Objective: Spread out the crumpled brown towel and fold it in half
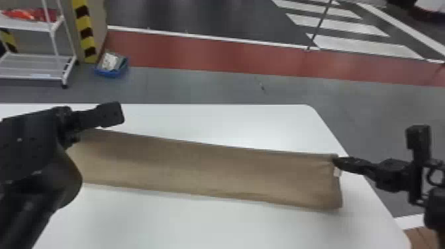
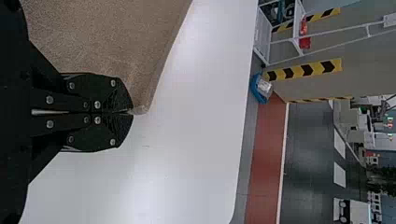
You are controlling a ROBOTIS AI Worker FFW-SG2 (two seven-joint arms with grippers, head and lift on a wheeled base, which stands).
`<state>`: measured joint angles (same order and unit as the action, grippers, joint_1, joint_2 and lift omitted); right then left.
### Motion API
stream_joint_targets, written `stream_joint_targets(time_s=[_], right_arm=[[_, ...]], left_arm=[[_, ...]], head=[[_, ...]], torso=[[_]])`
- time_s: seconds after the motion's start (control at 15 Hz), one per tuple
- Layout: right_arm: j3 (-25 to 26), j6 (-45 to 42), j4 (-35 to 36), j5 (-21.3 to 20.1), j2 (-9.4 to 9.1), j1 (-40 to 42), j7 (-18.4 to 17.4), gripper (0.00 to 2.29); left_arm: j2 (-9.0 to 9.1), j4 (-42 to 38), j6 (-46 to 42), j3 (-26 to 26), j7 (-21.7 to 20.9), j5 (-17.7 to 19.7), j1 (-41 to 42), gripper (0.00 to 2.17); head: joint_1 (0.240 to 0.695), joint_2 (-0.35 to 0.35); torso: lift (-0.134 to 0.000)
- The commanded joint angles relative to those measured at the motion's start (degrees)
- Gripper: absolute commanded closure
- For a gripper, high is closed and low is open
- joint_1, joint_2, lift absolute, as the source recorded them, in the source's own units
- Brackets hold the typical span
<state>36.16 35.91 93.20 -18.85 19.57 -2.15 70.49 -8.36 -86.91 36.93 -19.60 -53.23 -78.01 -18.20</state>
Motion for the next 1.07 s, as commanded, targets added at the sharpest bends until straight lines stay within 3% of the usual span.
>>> stream_joint_targets(time_s=[0.0, 0.6, 0.67, 0.8, 0.87, 0.93, 1.0], right_arm=[[0.2, -1.3, -1.4, -0.5, 0.21, 0.2, 0.0, 2.27], [-0.7, -3.6, -4.0, -2.6, 0.3, 0.9, -0.6, 2.22], [-0.7, -3.6, -3.9, -2.6, 0.3, 1.0, -0.6, 2.05], [-0.7, -3.4, -3.9, -2.4, 0.3, 1.3, -0.6, 1.27], [-0.5, -3.1, -3.8, -2.3, 0.38, 1.5, -0.6, 0.66], [-0.4, -3.1, -3.5, -2.2, 0.38, 1.9, -0.6, 0.25], [-0.1, -2.9, -3.3, -2.2, 0.47, 2.1, -0.6, 0.08]], left_arm=[[0.45, 0.7, 0.0, -0.7, 0.1, -0.2, -0.3, 1.18], [2.03, 1.7, 2.1, -3.5, 2.2, -2.4, -0.4, 1.17], [2.12, 1.7, 2.4, -4.0, 3.2, -2.7, 0.1, 1.16], [2.03, 1.7, 3.6, -4.9, 6.7, -3.8, 1.3, 0.93], [2.03, 1.6, 3.6, -5.1, 8.1, -5.0, 1.9, 0.62], [2.03, 1.3, 3.6, -5.3, 8.5, -5.5, 2.4, 0.37], [2.03, 0.9, 3.8, -5.3, 9.2, -5.5, 2.6, 0.12]], head=[[0.695, -0.261], [0.695, -0.293], [0.695, -0.295], [0.695, -0.297], [0.695, -0.297], [0.695, -0.296], [0.695, -0.296]], torso=[[-0.124], [-0.124], [-0.124], [-0.124], [-0.124], [-0.124], [-0.124]])
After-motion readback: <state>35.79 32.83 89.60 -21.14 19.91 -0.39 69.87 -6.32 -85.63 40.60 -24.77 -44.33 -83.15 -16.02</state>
